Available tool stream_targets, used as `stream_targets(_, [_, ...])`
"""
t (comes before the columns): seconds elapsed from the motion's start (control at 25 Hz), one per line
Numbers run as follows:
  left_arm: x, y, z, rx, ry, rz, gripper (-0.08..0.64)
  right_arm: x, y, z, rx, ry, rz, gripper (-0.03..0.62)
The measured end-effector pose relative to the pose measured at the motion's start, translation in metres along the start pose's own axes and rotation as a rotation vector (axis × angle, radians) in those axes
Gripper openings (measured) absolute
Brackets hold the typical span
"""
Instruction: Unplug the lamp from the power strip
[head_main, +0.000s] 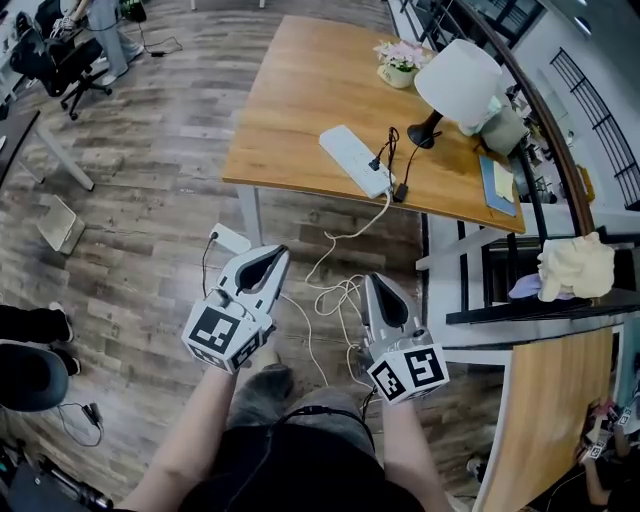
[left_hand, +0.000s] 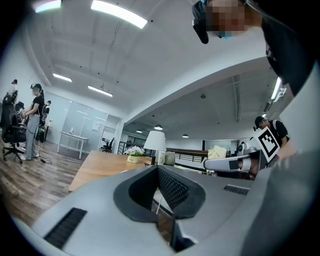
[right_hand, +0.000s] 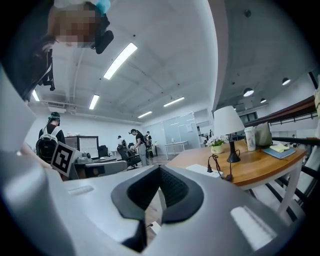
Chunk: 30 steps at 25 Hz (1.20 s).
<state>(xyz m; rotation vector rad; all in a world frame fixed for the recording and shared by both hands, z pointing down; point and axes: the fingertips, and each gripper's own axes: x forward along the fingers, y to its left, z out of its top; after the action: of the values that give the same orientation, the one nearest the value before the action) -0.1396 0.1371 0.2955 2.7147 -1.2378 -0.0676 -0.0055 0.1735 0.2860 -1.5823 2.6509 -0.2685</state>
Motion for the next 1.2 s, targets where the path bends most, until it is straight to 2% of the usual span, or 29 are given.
stream_targets(0.32, [0.017, 0.019, -0.012, -0.051, 0.005, -0.003, -0.003, 0.026, -0.01, -0.003, 0.001, 0.035, 0.001, 0.008])
stream_targets(0.52, [0.037, 0.025, -0.008, -0.051, 0.003, -0.02, -0.003, 0.048, -0.023, 0.001, -0.004, 0.03, 0.009, 0.009])
stream_targets(0.88, [0.111, 0.031, -0.011, -0.06, 0.006, -0.027, -0.003, 0.103, -0.069, 0.0, -0.028, 0.065, 0.081, 0.008])
stream_targets(1.04, [0.149, 0.043, -0.018, -0.065, 0.014, -0.003, -0.003, 0.128, -0.099, -0.007, -0.056, 0.11, 0.097, 0.008])
stream_targets(1.2, [0.181, 0.047, -0.032, -0.074, 0.053, 0.001, -0.003, 0.146, -0.128, -0.016, -0.044, 0.151, 0.097, 0.009])
